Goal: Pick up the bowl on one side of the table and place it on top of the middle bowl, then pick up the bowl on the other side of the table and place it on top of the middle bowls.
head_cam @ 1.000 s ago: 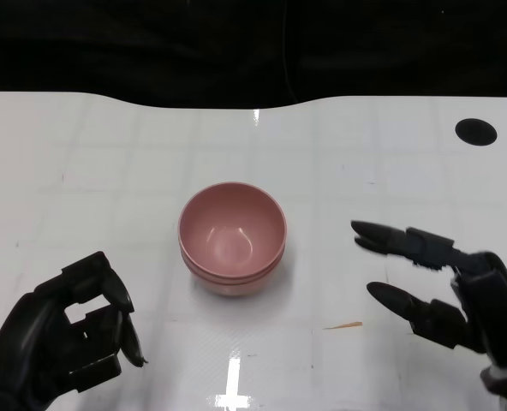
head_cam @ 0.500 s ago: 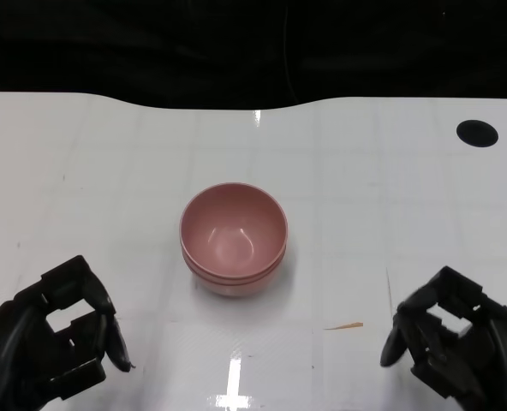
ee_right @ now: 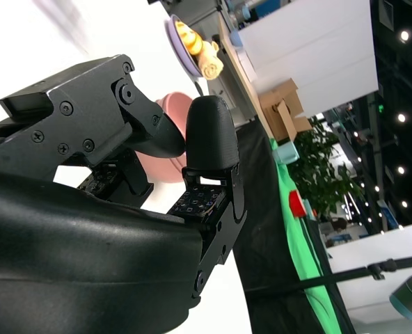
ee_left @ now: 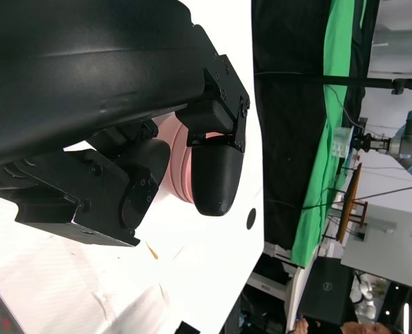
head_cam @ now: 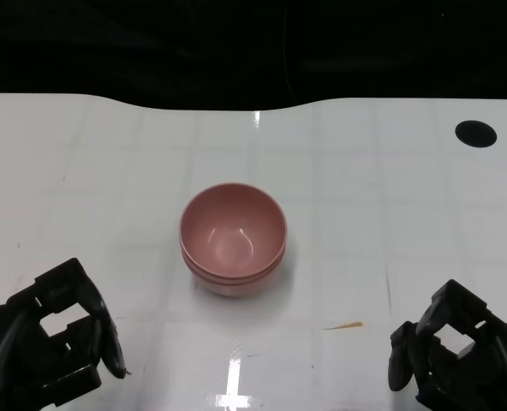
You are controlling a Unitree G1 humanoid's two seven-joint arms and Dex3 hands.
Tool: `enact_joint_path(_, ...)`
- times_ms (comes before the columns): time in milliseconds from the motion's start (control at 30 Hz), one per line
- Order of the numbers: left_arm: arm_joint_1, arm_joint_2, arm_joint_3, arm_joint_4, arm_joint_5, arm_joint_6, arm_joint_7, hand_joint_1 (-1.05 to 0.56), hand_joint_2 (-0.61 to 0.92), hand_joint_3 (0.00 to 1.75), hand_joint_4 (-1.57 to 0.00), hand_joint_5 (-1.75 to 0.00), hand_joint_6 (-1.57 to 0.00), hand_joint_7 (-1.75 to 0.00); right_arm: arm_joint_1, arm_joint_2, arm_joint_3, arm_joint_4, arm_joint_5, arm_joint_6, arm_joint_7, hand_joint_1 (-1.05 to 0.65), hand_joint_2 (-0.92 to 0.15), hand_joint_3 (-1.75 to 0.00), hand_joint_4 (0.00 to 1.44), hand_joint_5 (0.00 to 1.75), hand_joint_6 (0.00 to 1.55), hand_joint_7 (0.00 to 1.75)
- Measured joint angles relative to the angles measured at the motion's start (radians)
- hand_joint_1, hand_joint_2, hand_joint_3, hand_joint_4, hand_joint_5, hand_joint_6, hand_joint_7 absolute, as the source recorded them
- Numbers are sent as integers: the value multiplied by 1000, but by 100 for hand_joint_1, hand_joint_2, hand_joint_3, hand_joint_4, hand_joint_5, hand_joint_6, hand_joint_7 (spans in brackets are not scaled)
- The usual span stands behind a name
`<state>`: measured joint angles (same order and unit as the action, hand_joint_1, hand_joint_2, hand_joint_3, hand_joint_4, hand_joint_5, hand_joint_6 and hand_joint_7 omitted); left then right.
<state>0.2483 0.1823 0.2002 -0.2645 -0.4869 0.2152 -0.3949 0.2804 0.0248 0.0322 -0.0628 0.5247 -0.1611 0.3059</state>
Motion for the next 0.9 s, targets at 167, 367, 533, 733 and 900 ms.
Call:
enact_joint_path(167,0,3,0,-10,3,28,1,23,84,135,-85,-175,-66,-175,-1,12,-7,3,-17,-6,34,-6,-53,-130,91,175,73,159)
enact_joint_path(367,-1,8,0,-22,8,60,15,24,88,131,-83,-175,-64,-175,-3,37,-18,12,-48,-29,40,-5,-50,-134,92,175,75,158)
enact_joint_path(533,-3,12,0,-23,8,63,16,25,89,130,-84,-175,-64,-175,-9,50,-25,22,-59,-36,50,-5,-48,-137,91,175,75,157)
enact_joint_path(733,-3,12,0,-36,8,83,34,24,92,127,-81,-175,-63,-175,-27,60,-37,36,-70,-41,52,-5,-48,-136,90,175,76,154)
enact_joint_path(900,-3,11,0,-39,6,85,39,23,92,127,-82,-175,-62,-175,-31,63,-41,36,-64,-34,65,-4,-49,-133,91,175,78,150)
